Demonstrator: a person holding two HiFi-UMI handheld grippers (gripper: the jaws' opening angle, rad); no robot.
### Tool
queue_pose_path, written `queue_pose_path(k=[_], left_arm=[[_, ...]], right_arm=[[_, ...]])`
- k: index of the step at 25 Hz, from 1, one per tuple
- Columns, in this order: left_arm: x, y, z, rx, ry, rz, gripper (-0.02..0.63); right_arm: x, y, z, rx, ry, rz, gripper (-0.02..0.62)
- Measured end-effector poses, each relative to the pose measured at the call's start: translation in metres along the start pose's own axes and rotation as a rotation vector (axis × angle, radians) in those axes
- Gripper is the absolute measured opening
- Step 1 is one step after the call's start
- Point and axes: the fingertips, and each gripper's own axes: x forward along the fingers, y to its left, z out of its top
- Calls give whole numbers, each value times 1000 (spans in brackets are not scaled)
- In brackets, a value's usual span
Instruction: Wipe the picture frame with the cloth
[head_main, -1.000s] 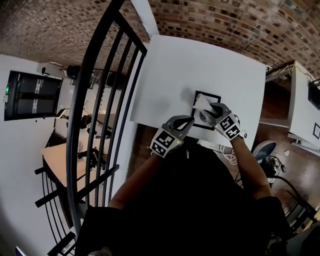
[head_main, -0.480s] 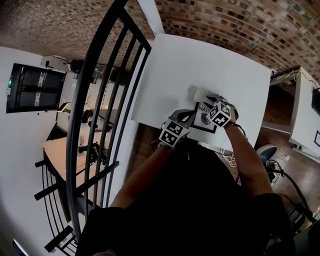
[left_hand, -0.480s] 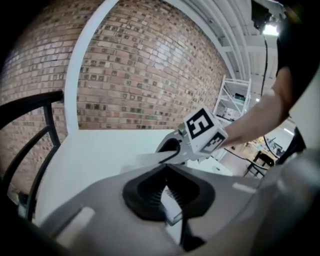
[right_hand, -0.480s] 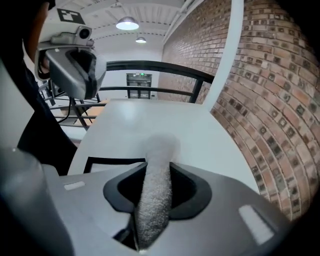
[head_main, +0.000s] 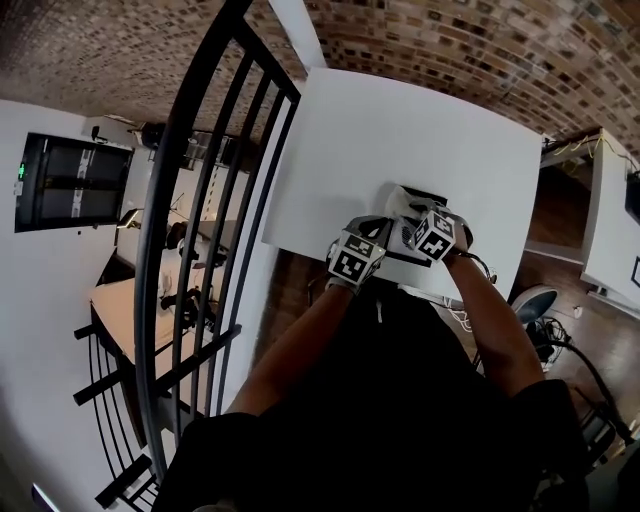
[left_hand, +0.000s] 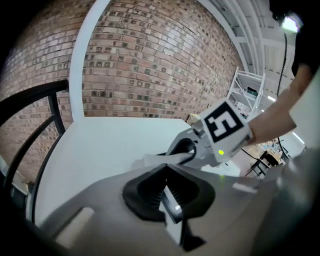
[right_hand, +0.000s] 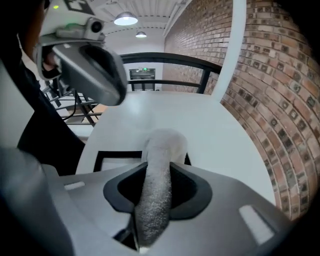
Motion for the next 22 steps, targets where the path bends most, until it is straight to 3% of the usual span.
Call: queue_pose_path(k=[8,12,16,22], left_arm=[[7,-6,-2,6,22,-7,1],[8,-7,-4,23,20,4,1],[8,-9,1,25,12,3,2],[1,-11,14,35,-39,16,2]], right_arm=[[-16,95,-9,-54,-1,134,107],[-25,115,-12,-47,-21,155,110],[-38,90,-9,-27,-56,80,110],[-54,3,-19,46,-52,-65,110]])
